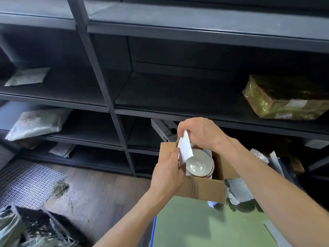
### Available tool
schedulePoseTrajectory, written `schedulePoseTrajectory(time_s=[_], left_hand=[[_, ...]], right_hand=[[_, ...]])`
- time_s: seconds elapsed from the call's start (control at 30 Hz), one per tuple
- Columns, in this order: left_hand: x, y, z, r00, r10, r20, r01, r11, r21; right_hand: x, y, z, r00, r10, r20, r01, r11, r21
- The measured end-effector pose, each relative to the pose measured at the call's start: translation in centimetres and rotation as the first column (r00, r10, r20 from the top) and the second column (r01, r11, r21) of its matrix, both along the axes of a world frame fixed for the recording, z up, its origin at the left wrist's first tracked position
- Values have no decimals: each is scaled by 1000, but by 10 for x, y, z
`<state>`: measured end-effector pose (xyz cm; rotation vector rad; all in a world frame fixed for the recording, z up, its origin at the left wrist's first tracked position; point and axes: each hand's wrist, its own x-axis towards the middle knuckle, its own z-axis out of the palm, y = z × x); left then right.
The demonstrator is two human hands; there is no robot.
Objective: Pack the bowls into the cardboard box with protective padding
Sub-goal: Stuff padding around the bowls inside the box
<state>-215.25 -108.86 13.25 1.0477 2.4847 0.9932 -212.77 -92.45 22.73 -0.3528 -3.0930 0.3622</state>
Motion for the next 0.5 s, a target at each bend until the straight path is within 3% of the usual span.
schedulePoseTrajectory(time_s=[0.3, 0.5], left_hand=[[14, 16, -13, 998, 60, -33, -64, 987, -149], [13, 11, -13, 996, 86, 0, -85, 991, -104]], right_hand=[[2, 18, -30, 999, -1, 43, 2, 1000, -30], [-7, 14, -41, 992, 94, 84, -87, 993, -86]])
